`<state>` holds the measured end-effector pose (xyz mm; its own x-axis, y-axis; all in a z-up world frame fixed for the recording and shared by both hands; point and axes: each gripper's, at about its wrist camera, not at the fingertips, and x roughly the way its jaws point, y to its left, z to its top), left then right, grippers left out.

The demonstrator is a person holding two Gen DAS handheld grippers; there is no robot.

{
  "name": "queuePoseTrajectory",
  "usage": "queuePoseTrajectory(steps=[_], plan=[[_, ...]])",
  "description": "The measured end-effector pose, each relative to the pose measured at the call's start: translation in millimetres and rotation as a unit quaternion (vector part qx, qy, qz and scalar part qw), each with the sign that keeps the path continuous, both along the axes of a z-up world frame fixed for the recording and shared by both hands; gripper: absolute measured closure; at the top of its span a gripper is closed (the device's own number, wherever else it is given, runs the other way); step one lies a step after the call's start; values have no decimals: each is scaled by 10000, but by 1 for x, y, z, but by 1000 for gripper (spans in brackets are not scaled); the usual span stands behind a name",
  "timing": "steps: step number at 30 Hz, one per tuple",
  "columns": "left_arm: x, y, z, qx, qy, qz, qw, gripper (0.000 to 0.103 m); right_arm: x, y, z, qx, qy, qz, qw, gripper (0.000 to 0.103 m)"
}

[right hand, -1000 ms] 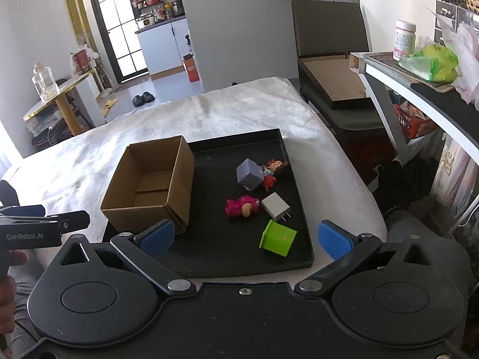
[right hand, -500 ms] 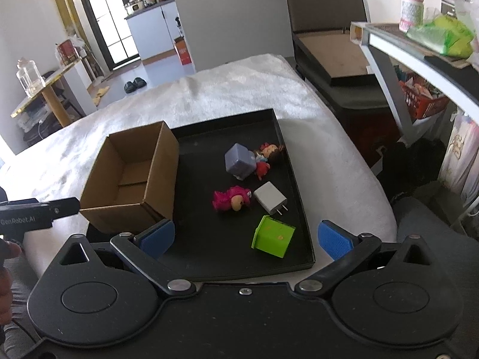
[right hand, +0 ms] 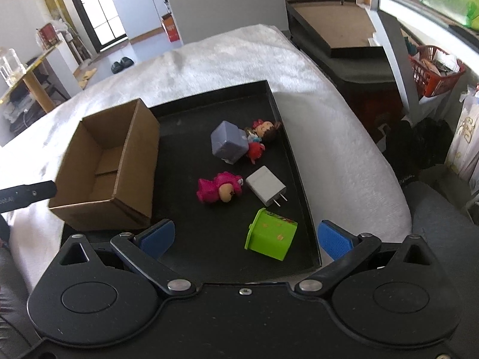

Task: Organize rigid objects
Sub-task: 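Move the right gripper to the green cube and close on it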

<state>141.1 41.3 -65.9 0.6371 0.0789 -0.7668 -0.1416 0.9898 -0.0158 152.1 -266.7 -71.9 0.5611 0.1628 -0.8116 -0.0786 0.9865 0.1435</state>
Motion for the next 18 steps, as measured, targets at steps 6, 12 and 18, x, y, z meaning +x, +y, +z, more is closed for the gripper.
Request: queuePoseTrajectory(steps=[6, 12, 18], plan=[[20, 10, -12, 23, 13, 110, 9999, 3, 17, -1, -17, -25, 206, -179, 9996, 0], [35, 22, -26, -55, 49, 297, 9995, 7, 30, -1, -33, -89, 397, -354, 9985, 2], [45, 27, -42, -81, 127, 341, 9993, 14, 39, 2, -49, -148, 615, -481, 9968, 6]])
